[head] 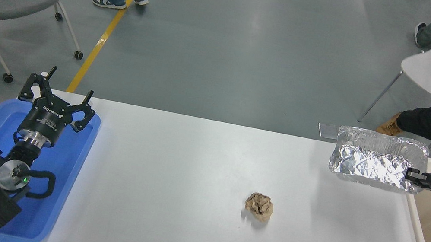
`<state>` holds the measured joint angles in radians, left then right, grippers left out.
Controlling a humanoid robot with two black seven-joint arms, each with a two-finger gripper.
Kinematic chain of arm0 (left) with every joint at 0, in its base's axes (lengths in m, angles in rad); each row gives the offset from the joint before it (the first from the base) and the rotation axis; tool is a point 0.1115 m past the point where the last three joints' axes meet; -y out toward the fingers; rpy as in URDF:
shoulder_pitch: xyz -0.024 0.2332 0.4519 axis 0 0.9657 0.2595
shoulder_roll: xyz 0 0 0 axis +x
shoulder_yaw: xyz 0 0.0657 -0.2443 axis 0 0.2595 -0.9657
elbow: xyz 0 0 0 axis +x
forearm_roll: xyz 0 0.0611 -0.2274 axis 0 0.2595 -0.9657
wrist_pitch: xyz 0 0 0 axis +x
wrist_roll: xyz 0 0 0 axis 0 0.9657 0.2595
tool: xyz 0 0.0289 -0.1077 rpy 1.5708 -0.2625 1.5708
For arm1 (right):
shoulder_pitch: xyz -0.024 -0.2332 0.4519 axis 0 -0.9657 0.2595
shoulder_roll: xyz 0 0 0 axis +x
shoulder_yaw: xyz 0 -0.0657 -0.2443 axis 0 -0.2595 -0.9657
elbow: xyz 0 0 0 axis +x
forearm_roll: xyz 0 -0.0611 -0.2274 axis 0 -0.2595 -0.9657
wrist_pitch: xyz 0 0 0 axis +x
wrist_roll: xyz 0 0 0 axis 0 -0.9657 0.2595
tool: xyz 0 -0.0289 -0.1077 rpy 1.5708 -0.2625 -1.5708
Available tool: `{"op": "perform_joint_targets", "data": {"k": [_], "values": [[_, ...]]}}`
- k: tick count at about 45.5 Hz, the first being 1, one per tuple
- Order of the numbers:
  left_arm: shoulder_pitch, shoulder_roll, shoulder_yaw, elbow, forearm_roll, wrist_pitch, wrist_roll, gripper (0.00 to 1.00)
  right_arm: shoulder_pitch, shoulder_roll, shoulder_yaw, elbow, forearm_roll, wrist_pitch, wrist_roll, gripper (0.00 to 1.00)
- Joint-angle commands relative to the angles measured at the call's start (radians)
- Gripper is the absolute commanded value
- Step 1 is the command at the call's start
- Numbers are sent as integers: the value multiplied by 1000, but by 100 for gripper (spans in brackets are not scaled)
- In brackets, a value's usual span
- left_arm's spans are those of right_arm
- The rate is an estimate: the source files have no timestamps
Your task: Pick up foil plate and place in dustbin
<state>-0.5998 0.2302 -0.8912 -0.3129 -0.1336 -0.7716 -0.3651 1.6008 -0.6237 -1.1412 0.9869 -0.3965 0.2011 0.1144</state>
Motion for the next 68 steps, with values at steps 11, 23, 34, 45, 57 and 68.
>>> {"op": "perform_joint_targets", "data": {"k": [11,23,34,45,57,68], "values": [[0,0,0,0,0,0,-2,100,430,-24,-141,130,-1,279,1,0],[0,0,0,0,0,0,0,100,599,-34,-152,134,-1,428,-1,0],[0,0,0,0,0,0,-2,100,631,-36,-152,134,-1,458,-1,0],[0,0,0,0,0,0,-2,100,637,-36,-152,134,-2,466,-1,0],[0,0,0,0,0,0,-2,100,581,-60,-154,119,-5,445,-2,0],[0,0,0,0,0,0,-2,100,444,-146,-135,41,-2,386,-2,0]]}}
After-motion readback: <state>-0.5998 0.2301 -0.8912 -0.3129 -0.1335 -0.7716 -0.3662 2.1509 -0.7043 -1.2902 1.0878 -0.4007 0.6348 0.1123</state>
